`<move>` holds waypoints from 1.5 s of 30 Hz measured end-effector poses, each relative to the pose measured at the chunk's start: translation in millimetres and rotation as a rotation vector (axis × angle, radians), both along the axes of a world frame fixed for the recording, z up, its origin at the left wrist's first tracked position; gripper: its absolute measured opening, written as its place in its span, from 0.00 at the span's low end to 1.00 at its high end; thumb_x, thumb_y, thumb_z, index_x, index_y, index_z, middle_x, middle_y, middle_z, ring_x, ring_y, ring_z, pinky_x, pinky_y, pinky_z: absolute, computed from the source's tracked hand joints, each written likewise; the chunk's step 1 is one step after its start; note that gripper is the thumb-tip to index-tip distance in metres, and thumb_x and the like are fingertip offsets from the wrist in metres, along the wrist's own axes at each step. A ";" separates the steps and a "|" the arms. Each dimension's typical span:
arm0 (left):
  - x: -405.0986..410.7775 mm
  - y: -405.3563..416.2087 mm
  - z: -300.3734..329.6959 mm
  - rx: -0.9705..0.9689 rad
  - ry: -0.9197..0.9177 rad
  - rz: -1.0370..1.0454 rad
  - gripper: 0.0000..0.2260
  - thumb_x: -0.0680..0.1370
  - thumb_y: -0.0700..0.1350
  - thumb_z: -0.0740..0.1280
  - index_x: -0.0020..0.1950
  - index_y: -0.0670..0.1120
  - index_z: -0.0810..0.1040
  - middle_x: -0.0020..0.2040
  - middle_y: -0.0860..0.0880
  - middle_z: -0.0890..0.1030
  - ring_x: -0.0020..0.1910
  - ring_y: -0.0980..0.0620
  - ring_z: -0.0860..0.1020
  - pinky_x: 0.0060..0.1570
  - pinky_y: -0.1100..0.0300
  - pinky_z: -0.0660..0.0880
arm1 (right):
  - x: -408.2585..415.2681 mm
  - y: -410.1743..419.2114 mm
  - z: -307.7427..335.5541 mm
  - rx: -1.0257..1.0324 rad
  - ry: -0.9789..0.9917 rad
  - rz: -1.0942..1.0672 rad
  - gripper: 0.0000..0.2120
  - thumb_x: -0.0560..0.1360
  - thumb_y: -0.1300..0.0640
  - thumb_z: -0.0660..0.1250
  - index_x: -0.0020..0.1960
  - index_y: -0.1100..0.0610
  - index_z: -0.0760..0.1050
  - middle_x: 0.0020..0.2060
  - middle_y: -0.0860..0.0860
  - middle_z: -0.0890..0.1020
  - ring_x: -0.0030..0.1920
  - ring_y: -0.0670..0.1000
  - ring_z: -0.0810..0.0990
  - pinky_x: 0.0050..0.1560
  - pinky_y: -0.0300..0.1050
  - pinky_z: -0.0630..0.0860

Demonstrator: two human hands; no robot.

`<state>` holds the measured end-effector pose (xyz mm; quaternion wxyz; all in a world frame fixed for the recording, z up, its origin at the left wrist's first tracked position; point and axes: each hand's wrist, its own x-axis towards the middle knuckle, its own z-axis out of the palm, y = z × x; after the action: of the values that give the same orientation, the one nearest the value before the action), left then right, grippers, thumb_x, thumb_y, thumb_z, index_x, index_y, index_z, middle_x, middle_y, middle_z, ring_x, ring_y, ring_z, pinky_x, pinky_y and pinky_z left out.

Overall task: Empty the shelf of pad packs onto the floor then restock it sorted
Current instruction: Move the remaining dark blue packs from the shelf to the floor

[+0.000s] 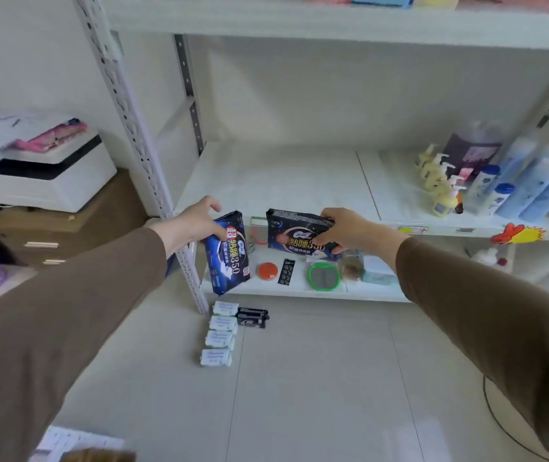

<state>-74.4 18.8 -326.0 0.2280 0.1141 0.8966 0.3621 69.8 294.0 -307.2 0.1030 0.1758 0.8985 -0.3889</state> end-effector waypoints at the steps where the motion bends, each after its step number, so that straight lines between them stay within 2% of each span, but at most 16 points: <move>1: -2.3 -7.7 -17.3 -0.013 -0.042 0.002 0.28 0.68 0.37 0.76 0.64 0.49 0.70 0.55 0.42 0.80 0.46 0.44 0.81 0.42 0.53 0.81 | 1.1 -4.3 -17.2 0.010 -0.024 0.005 0.15 0.71 0.63 0.75 0.55 0.59 0.75 0.48 0.57 0.83 0.47 0.59 0.84 0.45 0.57 0.84; 3: -8.8 -22.5 -51.7 -0.038 -0.108 -0.002 0.30 0.69 0.35 0.75 0.68 0.48 0.71 0.57 0.43 0.80 0.49 0.43 0.82 0.46 0.50 0.82 | -1.4 -14.2 -54.2 0.021 -0.077 0.000 0.16 0.71 0.61 0.76 0.56 0.57 0.75 0.48 0.56 0.83 0.46 0.58 0.84 0.45 0.56 0.84; 4: -8.2 -28.4 -65.0 -0.049 -0.127 -0.009 0.29 0.69 0.35 0.74 0.68 0.47 0.72 0.55 0.43 0.81 0.47 0.44 0.82 0.43 0.52 0.81 | -0.7 -18.0 -70.1 0.022 -0.099 -0.011 0.16 0.71 0.61 0.76 0.55 0.57 0.75 0.47 0.57 0.84 0.44 0.59 0.85 0.44 0.57 0.84; 6: -9.1 -39.7 -93.1 -0.089 -0.162 -0.039 0.24 0.69 0.34 0.73 0.64 0.45 0.75 0.50 0.44 0.83 0.42 0.46 0.82 0.35 0.57 0.78 | -3.6 -26.8 -105.4 0.042 -0.142 -0.023 0.15 0.70 0.60 0.76 0.53 0.57 0.75 0.45 0.57 0.85 0.42 0.59 0.85 0.43 0.59 0.83; 9: -13.0 -54.1 -146.5 -0.134 -0.231 -0.070 0.18 0.69 0.34 0.72 0.58 0.43 0.77 0.49 0.42 0.83 0.42 0.46 0.80 0.37 0.58 0.77 | -8.7 -43.2 -163.8 0.064 -0.187 -0.056 0.14 0.69 0.58 0.77 0.51 0.55 0.75 0.42 0.56 0.85 0.39 0.58 0.85 0.41 0.59 0.83; 11: -13.3 -61.5 -185.6 -0.132 -0.269 -0.088 0.17 0.69 0.33 0.71 0.57 0.44 0.77 0.51 0.42 0.82 0.45 0.46 0.80 0.39 0.58 0.77 | -9.4 -55.2 -200.7 0.059 -0.193 -0.104 0.13 0.69 0.58 0.76 0.49 0.55 0.74 0.39 0.54 0.84 0.36 0.56 0.83 0.36 0.52 0.83; 14: -17.6 -68.4 -244.8 -0.094 -0.294 -0.102 0.19 0.68 0.33 0.70 0.57 0.47 0.77 0.51 0.45 0.82 0.47 0.48 0.80 0.42 0.59 0.77 | -13.4 -66.8 -259.2 0.013 -0.223 -0.191 0.13 0.70 0.61 0.75 0.46 0.53 0.71 0.34 0.50 0.80 0.29 0.52 0.78 0.27 0.41 0.73; 18: -24.5 -67.5 -320.7 -0.061 -0.343 -0.104 0.19 0.68 0.37 0.72 0.58 0.49 0.77 0.51 0.49 0.83 0.50 0.48 0.82 0.53 0.51 0.80 | -22.3 -70.0 -336.8 0.013 -0.245 -0.250 0.13 0.69 0.60 0.75 0.47 0.53 0.72 0.36 0.51 0.80 0.35 0.56 0.79 0.34 0.45 0.75; 23: -41.8 -49.4 -396.7 -0.026 -0.421 -0.085 0.16 0.72 0.36 0.73 0.57 0.46 0.76 0.47 0.51 0.83 0.43 0.54 0.82 0.38 0.61 0.77 | -53.1 -62.0 -415.6 0.070 -0.253 -0.239 0.11 0.70 0.57 0.73 0.49 0.53 0.74 0.41 0.53 0.81 0.42 0.58 0.80 0.41 0.50 0.79; 26: -58.0 -42.8 -439.4 -0.050 -0.414 -0.076 0.17 0.70 0.38 0.74 0.56 0.45 0.76 0.48 0.49 0.84 0.45 0.50 0.83 0.42 0.55 0.80 | -79.9 -54.2 -459.4 0.076 -0.244 -0.194 0.10 0.71 0.55 0.72 0.47 0.51 0.72 0.40 0.52 0.79 0.41 0.57 0.77 0.36 0.46 0.71; 28: -68.2 -39.1 -466.4 -0.071 -0.401 -0.081 0.17 0.69 0.40 0.75 0.55 0.48 0.76 0.48 0.50 0.83 0.45 0.50 0.83 0.38 0.56 0.80 | -96.0 -49.0 -489.2 0.094 -0.235 -0.177 0.08 0.72 0.52 0.71 0.46 0.49 0.72 0.40 0.51 0.79 0.42 0.57 0.76 0.34 0.44 0.66; 32: -84.6 -31.8 -520.1 -0.116 -0.326 -0.121 0.17 0.68 0.44 0.77 0.54 0.52 0.78 0.47 0.54 0.82 0.44 0.52 0.80 0.36 0.60 0.75 | -121.2 -48.3 -550.5 0.142 -0.250 -0.176 0.06 0.74 0.46 0.69 0.43 0.47 0.76 0.39 0.51 0.78 0.48 0.55 0.73 0.36 0.45 0.70; 34: -91.6 -28.8 -552.4 -0.117 -0.310 -0.140 0.16 0.69 0.42 0.77 0.54 0.49 0.78 0.46 0.54 0.80 0.43 0.54 0.78 0.35 0.63 0.73 | -132.0 -52.2 -583.2 0.159 -0.252 -0.204 0.06 0.73 0.45 0.69 0.41 0.46 0.78 0.37 0.50 0.79 0.44 0.55 0.76 0.34 0.44 0.71; 36: -97.9 -26.4 -585.7 -0.126 -0.283 -0.183 0.14 0.70 0.41 0.76 0.52 0.49 0.78 0.46 0.53 0.79 0.43 0.53 0.76 0.34 0.64 0.69 | -142.0 -55.3 -613.6 0.211 -0.244 -0.221 0.07 0.72 0.44 0.69 0.39 0.46 0.77 0.37 0.50 0.79 0.37 0.55 0.78 0.30 0.41 0.65; 39: -108.7 -22.3 -638.1 -0.140 -0.215 -0.263 0.11 0.69 0.43 0.76 0.47 0.52 0.77 0.47 0.51 0.80 0.46 0.50 0.77 0.36 0.60 0.68 | -157.4 -54.4 -657.7 0.284 -0.231 -0.196 0.04 0.73 0.45 0.68 0.43 0.45 0.78 0.38 0.50 0.79 0.36 0.56 0.77 0.30 0.41 0.63; 45: -128.9 -7.7 -730.8 -0.144 -0.084 -0.377 0.12 0.71 0.44 0.74 0.53 0.51 0.80 0.48 0.50 0.76 0.44 0.50 0.75 0.39 0.58 0.69 | -180.4 -45.0 -742.2 0.322 -0.256 -0.146 0.07 0.74 0.49 0.66 0.50 0.45 0.81 0.40 0.51 0.79 0.39 0.57 0.77 0.30 0.42 0.62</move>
<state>-203.3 11.0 -1056.8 0.3366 0.2481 0.8726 0.2526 -110.7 249.0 -1049.3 0.1583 0.3025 0.9135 -0.2213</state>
